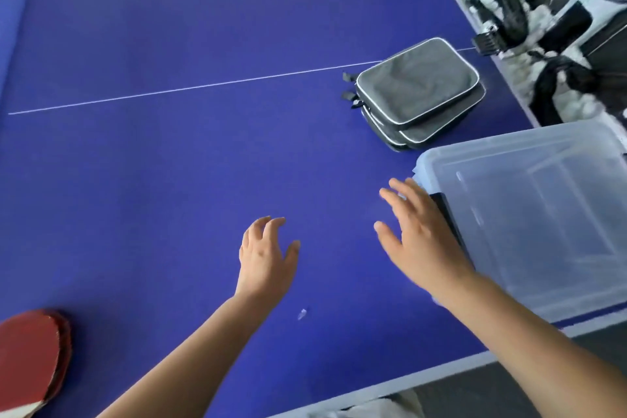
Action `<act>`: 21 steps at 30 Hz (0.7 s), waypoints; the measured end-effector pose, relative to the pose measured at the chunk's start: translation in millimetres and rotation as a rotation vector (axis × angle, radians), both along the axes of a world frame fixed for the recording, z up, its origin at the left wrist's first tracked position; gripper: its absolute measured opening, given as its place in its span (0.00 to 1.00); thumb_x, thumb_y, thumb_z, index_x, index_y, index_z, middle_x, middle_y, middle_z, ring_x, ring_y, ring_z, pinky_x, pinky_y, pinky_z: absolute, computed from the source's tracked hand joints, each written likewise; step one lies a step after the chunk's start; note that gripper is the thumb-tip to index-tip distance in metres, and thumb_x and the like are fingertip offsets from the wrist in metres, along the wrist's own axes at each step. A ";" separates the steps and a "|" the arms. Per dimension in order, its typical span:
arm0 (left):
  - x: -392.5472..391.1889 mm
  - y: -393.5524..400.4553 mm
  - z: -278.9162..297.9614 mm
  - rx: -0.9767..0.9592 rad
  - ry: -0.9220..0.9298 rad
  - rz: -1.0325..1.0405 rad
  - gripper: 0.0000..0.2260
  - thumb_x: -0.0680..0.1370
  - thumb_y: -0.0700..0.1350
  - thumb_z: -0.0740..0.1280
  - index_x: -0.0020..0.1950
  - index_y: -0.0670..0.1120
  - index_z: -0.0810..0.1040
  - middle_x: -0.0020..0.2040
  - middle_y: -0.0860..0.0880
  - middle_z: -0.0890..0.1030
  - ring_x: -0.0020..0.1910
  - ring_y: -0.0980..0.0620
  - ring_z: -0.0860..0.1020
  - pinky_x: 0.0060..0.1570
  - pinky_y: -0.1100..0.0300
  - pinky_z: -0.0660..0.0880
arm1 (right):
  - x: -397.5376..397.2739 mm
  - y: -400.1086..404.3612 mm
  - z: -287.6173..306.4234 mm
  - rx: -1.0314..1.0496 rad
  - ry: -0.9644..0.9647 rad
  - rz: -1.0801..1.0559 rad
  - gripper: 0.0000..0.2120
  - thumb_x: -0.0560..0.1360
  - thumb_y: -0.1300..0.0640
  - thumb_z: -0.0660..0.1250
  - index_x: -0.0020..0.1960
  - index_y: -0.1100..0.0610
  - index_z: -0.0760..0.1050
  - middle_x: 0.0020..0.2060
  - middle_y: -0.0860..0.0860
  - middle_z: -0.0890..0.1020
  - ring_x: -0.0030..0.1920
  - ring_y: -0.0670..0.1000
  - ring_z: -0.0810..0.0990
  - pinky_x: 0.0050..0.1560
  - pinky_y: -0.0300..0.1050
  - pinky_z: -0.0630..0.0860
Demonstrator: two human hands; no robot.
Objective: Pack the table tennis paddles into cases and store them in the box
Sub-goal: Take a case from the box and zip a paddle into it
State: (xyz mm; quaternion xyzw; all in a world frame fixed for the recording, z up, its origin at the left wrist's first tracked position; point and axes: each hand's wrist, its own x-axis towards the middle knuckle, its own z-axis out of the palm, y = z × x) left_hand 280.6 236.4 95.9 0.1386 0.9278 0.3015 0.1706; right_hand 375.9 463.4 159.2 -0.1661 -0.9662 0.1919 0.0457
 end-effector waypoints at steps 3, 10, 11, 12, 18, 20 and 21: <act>-14.8 57.7 7.0 0.036 0.037 -0.046 0.21 0.79 0.49 0.67 0.71 0.46 0.70 0.70 0.45 0.68 0.71 0.44 0.65 0.69 0.50 0.63 | -18.0 61.9 6.6 0.073 0.035 -0.030 0.23 0.75 0.52 0.63 0.65 0.64 0.74 0.66 0.60 0.74 0.69 0.66 0.69 0.66 0.63 0.70; -60.1 171.0 19.8 0.099 0.096 -0.131 0.21 0.79 0.50 0.67 0.70 0.46 0.71 0.68 0.45 0.69 0.69 0.44 0.67 0.68 0.48 0.65 | -46.7 112.1 -12.6 0.150 -0.140 -0.037 0.30 0.74 0.39 0.58 0.66 0.59 0.74 0.68 0.59 0.73 0.70 0.67 0.66 0.65 0.69 0.65; -67.6 186.3 18.5 0.100 0.097 -0.146 0.21 0.79 0.50 0.67 0.70 0.46 0.71 0.68 0.45 0.69 0.68 0.44 0.67 0.68 0.48 0.66 | -46.9 112.2 -16.1 0.141 -0.161 -0.065 0.29 0.75 0.38 0.57 0.67 0.57 0.73 0.69 0.57 0.72 0.71 0.65 0.65 0.68 0.68 0.62; -74.5 200.2 16.7 0.100 0.090 -0.155 0.21 0.79 0.51 0.67 0.70 0.46 0.71 0.68 0.45 0.69 0.68 0.44 0.68 0.68 0.48 0.66 | -46.6 111.9 -19.5 0.141 -0.166 -0.090 0.29 0.75 0.38 0.55 0.68 0.55 0.72 0.69 0.56 0.72 0.73 0.64 0.63 0.70 0.67 0.58; -103.4 261.0 1.6 0.171 -0.028 -0.105 0.24 0.78 0.53 0.69 0.70 0.46 0.70 0.68 0.46 0.69 0.67 0.46 0.67 0.66 0.53 0.67 | -46.7 114.1 -26.3 0.139 -0.151 -0.110 0.23 0.77 0.41 0.57 0.67 0.51 0.72 0.70 0.51 0.71 0.75 0.59 0.61 0.73 0.65 0.56; -109.8 276.8 -6.3 0.206 -0.076 -0.051 0.25 0.77 0.55 0.69 0.70 0.47 0.69 0.67 0.47 0.68 0.67 0.46 0.67 0.65 0.52 0.69 | -46.4 115.1 -27.2 0.136 -0.146 -0.105 0.22 0.77 0.41 0.58 0.67 0.50 0.72 0.70 0.51 0.71 0.75 0.59 0.61 0.73 0.65 0.56; -112.6 284.2 -10.6 0.222 -0.103 -0.015 0.26 0.77 0.56 0.70 0.70 0.48 0.68 0.67 0.47 0.68 0.67 0.46 0.67 0.65 0.51 0.69 | -46.4 115.8 -28.1 0.135 -0.141 -0.103 0.21 0.78 0.42 0.58 0.67 0.50 0.72 0.70 0.50 0.71 0.75 0.59 0.60 0.73 0.65 0.55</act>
